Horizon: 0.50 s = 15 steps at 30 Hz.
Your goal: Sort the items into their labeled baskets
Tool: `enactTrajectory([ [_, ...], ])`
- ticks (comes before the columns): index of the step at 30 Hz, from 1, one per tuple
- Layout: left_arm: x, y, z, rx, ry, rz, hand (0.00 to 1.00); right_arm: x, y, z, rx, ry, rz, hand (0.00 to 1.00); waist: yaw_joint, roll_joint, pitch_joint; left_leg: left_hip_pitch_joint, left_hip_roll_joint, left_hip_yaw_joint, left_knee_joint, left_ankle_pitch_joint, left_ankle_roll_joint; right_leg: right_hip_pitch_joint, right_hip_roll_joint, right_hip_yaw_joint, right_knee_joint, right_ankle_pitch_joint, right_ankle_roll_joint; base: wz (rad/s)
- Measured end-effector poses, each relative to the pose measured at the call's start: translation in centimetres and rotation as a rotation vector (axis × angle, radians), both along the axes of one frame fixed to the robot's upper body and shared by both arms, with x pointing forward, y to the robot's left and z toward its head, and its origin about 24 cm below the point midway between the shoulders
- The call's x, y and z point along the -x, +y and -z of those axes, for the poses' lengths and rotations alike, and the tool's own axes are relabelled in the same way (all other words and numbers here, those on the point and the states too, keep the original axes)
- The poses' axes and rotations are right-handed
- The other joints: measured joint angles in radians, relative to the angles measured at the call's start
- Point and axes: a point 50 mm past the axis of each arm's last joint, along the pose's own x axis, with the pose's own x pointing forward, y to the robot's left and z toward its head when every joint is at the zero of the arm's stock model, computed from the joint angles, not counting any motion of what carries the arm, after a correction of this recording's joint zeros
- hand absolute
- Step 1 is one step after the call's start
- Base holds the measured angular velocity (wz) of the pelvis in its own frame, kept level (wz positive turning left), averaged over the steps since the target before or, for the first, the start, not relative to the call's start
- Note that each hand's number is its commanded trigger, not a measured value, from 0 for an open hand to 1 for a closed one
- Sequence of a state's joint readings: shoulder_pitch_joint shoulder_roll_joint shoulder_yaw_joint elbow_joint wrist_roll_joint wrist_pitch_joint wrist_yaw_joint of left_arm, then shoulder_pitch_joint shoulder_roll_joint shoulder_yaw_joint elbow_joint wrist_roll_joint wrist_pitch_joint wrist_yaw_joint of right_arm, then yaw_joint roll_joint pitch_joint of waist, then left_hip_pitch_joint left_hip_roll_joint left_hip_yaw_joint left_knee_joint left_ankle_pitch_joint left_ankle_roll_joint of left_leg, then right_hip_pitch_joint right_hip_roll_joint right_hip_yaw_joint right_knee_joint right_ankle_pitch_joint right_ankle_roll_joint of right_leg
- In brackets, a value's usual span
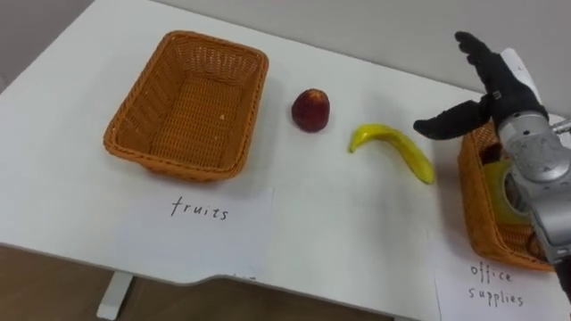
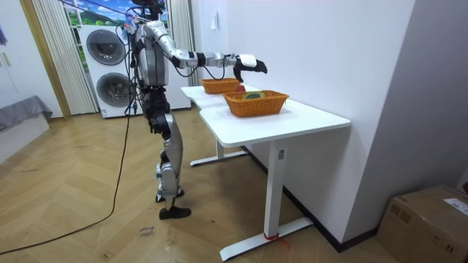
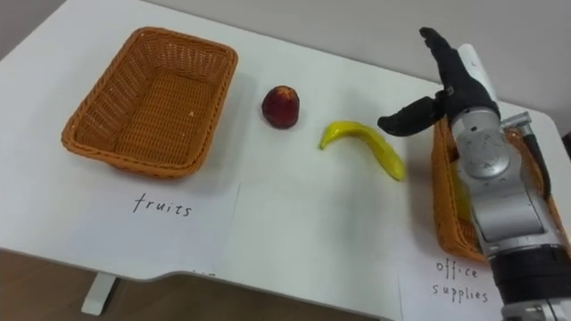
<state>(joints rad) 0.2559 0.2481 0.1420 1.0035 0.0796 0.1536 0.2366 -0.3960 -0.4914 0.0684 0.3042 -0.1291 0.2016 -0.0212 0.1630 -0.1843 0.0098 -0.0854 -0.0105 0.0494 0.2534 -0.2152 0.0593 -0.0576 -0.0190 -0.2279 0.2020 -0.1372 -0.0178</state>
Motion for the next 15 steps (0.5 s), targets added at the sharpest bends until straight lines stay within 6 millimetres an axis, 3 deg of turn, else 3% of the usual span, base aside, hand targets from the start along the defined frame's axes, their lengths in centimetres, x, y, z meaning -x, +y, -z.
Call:
enactTrajectory([
  [4,0.0,0.0,0.0,0.009,-0.002,-0.007,0.0,-0.2,-0.3,0.4,0.007,0.024,0.013,0.0,0.008,-0.004,-0.0031,-0.01,0.0,-0.002,0.0,0.0,0.0,-0.01,0.0,-0.003,0.0,0.0,0.0,0.0],
  [12,-0.1,-0.2,0.1,0.012,0.021,0.01,0.0,-0.9,1.0,0.2,0.05,0.034,-0.039,0.0,0.007,-0.009,-0.0041,-0.019,-0.001,-0.022,-0.001,0.002,-0.002,-0.012,-0.002,-0.029,0.0,0.001,-0.001,0.07],
  [15,-0.3,0.0,0.1,0.007,0.018,0.014,0.0,-1.0,1.4,0.5,0.062,0.044,-0.054,0.0,0.009,-0.022,-0.0054,-0.022,-0.001,-0.028,-0.001,0.002,-0.003,-0.012,-0.002,-0.039,0.0,0.001,-0.001,0.07],
])
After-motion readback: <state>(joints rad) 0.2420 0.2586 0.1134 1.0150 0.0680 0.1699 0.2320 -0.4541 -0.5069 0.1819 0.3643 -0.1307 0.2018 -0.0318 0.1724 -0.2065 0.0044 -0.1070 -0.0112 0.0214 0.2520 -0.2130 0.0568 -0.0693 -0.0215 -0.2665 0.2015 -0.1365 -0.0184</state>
